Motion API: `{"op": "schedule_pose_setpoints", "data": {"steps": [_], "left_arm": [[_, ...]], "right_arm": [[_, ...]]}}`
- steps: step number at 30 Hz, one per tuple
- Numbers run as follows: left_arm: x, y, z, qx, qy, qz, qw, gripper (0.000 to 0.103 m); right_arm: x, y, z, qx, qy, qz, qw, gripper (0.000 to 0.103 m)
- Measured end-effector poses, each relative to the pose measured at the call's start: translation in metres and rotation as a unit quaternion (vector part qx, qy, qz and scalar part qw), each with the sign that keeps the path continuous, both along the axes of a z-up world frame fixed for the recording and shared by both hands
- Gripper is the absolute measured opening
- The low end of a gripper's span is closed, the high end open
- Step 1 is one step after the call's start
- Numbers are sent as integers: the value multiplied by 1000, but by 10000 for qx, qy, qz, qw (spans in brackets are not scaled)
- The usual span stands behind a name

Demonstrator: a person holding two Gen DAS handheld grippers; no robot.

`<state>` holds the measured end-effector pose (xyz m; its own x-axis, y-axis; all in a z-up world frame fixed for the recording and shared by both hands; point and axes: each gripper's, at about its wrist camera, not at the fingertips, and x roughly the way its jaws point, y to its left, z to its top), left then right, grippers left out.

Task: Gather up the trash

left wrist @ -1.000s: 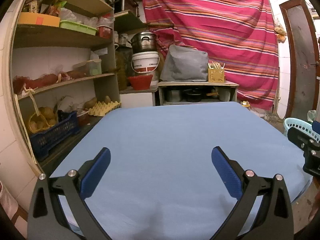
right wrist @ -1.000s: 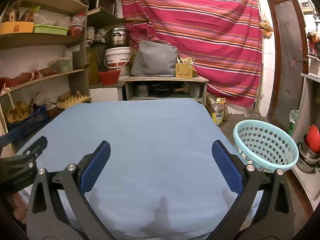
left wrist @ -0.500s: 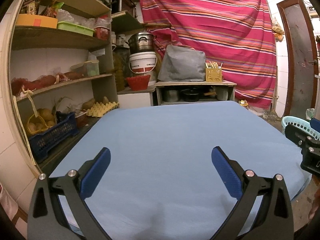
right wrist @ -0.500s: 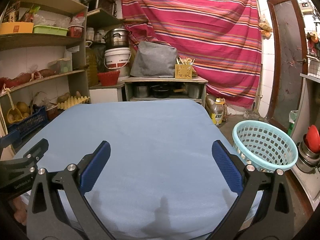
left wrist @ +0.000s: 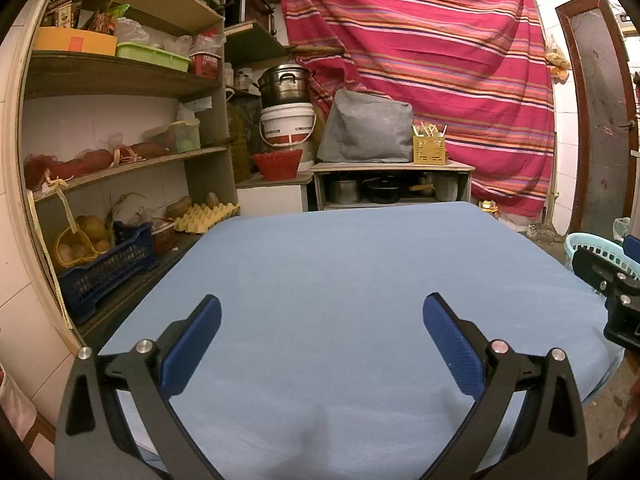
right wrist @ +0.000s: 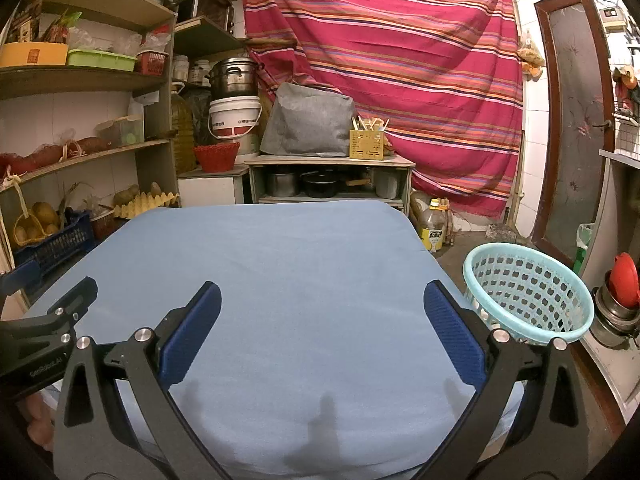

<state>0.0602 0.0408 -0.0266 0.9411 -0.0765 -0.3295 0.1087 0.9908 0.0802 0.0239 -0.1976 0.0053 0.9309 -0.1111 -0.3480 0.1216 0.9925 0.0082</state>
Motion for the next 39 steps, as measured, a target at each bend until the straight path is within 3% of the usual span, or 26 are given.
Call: {"op": "schedule_pose_setpoints", "data": {"steps": [39], "left_arm": [[0,7,-4,43,-19,-1,10000,99]], "right_arm": [[-1,0,0,-48,-21,-13,10000,99]]}}
